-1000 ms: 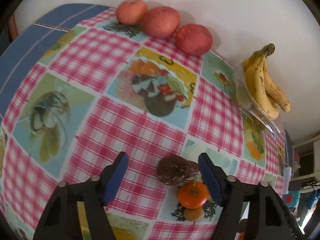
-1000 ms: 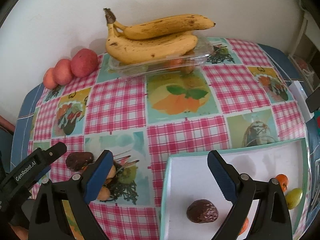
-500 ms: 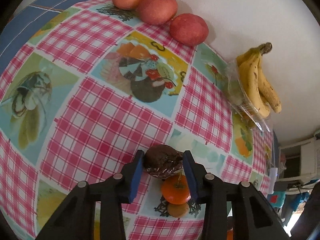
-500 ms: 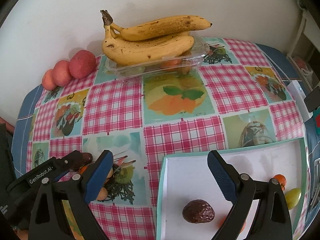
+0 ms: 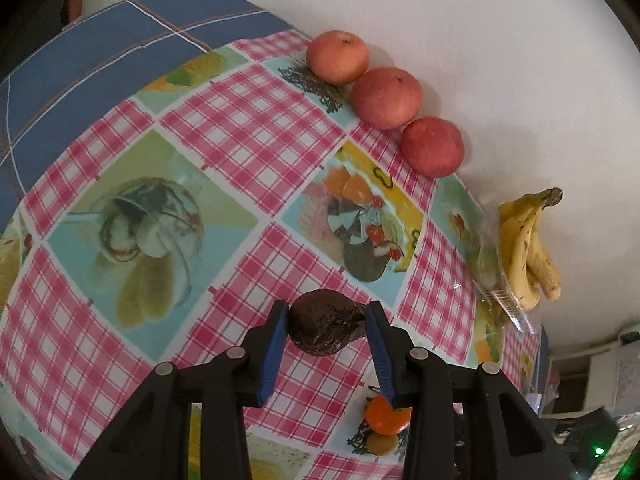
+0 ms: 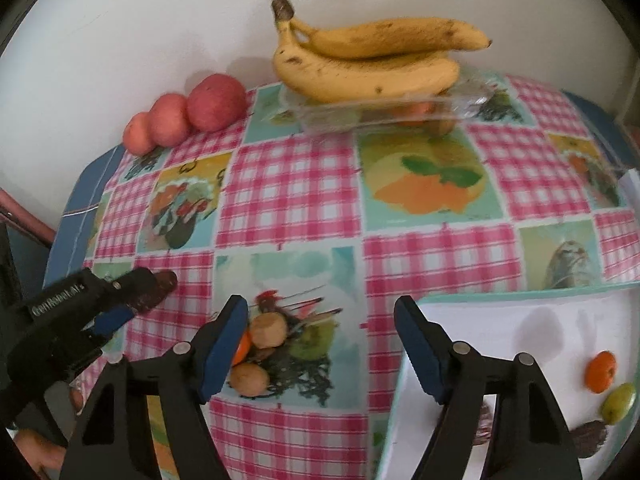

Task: Organize fruits
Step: 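Grasp the small brown round fruit with the right tool while the left lifts the dark fruit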

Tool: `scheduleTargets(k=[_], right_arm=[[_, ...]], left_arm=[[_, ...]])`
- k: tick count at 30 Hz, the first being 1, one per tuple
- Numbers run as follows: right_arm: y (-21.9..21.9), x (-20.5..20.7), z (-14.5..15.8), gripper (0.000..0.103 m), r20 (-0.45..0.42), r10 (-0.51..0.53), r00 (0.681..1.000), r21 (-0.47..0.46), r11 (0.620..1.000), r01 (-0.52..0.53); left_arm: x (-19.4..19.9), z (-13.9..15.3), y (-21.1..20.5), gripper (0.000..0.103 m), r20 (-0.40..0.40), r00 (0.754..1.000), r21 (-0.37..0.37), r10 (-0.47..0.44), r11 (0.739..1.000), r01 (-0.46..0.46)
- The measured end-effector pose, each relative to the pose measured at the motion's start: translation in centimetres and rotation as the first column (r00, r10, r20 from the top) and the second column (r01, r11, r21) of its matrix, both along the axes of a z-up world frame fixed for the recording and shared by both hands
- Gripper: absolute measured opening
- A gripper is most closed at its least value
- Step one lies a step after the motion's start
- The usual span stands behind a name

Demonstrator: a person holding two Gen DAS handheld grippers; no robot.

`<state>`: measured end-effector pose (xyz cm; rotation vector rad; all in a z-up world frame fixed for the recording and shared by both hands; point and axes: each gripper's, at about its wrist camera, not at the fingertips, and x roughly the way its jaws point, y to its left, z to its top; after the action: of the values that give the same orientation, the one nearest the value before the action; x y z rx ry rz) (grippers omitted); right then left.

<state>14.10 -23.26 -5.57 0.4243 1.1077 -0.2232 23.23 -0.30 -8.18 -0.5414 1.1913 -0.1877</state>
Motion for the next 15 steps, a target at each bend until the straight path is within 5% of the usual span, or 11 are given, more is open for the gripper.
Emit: scheduleTargets(k=[3, 10, 15], right_arm=[[0.6, 0.2, -0.8, 0.074, -0.007, 0.020, 1.000, 0.028, 0.999, -0.020], [1.5, 0.6, -2.1, 0.047, -0.023, 0.045, 0.999, 0.074, 0.996, -0.043], [1.8, 0.6, -2.4, 0.040, -0.024, 0.053, 0.998, 0.093, 0.994, -0.051]], left_arm=[[-0.1, 0.3, -0.1, 0.042, 0.005, 1.000, -0.006, -0.003, 1.000, 0.003], [0.0, 0.2, -0.3, 0.042, 0.003, 1.000, -0.010, 0.004, 1.000, -0.004], [-0.1, 0.3, -0.1, 0.042, 0.006, 1.000, -0.010, 0.008, 1.000, -0.008]])
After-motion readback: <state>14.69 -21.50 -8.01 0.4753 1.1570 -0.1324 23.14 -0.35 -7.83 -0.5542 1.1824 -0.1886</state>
